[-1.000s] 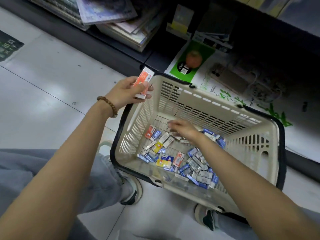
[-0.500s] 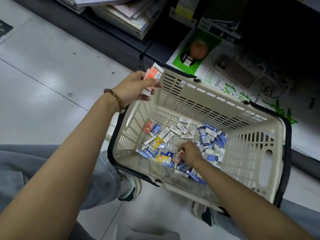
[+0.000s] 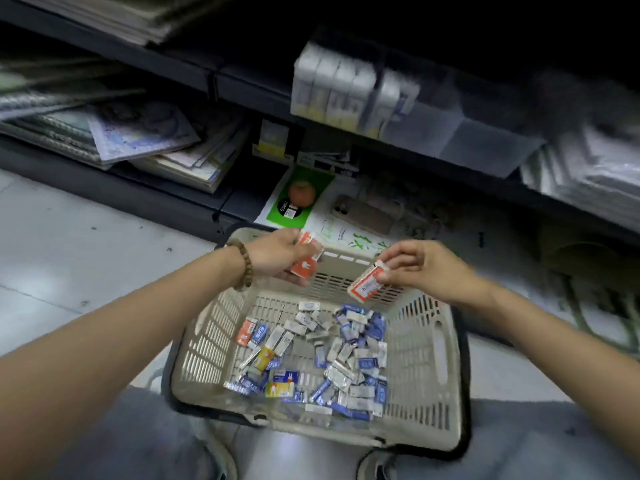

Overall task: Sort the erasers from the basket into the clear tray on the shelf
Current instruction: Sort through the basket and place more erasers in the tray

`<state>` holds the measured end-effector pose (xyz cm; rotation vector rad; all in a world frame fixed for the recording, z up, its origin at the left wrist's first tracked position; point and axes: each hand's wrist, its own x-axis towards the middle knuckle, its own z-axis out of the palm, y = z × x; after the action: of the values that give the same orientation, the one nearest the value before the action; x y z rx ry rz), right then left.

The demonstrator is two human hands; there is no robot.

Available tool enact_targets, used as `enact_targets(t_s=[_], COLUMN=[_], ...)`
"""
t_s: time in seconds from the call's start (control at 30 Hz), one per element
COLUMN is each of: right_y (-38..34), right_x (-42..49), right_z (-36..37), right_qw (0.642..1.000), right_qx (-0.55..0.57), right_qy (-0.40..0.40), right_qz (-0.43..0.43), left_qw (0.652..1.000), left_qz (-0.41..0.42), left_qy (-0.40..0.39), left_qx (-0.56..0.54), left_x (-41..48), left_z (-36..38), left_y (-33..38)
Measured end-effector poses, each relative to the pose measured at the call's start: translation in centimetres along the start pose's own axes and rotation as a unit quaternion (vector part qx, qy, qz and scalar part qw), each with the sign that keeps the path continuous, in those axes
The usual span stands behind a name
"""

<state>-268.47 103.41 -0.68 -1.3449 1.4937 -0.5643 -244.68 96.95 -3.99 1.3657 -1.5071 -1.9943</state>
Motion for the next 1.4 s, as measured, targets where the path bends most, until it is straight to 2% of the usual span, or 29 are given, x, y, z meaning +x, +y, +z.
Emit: enact_targets(t_s=[0.13, 0.23, 0.3, 0.47, 0.6, 0.73, 0.9, 1.1, 1.27, 1.4], right_y=[-3.3, -5.2, -6.1, -6.8, -6.9, -6.6, -7.2, -7.6, -7.5, -7.1], right_x=[-2.9, -3.3, -3.2, -3.1, -3.0, -2.8, -2.8, -2.7, -2.5, -1.8], right_z=[-1.5, -1.1, -0.9, -1.9, -2.2, -2.1, -2.8, -3.2, -3.0, -2.4], right_qw=[0.991, 0.988, 0.985, 0.969, 0.964, 0.961, 0.951, 0.948, 0.936, 0.920], right_qx=[0.113, 0.111, 0.092, 0.135, 0.201, 0.234, 0.269, 0.256, 0.277, 0.323], right_qy=[0.027, 0.032, 0.075, 0.164, 0.140, 0.124, 0.111, 0.118, 0.114, 0.140], right_qz=[-0.061, -0.106, -0.126, -0.129, -0.100, -0.082, -0.102, -0.151, -0.186, -0.172], left_qw=[0.994, 0.986, 0.984, 0.985, 0.984, 0.984, 0.971, 0.942, 0.938, 0.935], left_qz=[-0.002, 0.012, 0.049, 0.105, 0.111, 0.137, 0.231, 0.333, 0.343, 0.347], left_qy=[-0.059, -0.134, -0.151, -0.132, -0.127, -0.110, -0.055, 0.033, 0.027, 0.038], left_qx=[-0.097, -0.097, -0.077, -0.033, -0.049, -0.014, 0.024, 0.033, -0.040, -0.054], left_x=[-1.7, -2.9, -3.3, -2.8, -2.4, -1.7, -1.2, -1.4, -1.6, -1.6], left_z=[2.4, 3.9, 4.6, 5.4, 5.2, 4.8, 4.5, 4.6, 4.5, 4.6], left_y=[4.5, 6.3, 7.2, 9.2, 10.0, 10.0, 10.8, 11.4, 11.9, 11.9])
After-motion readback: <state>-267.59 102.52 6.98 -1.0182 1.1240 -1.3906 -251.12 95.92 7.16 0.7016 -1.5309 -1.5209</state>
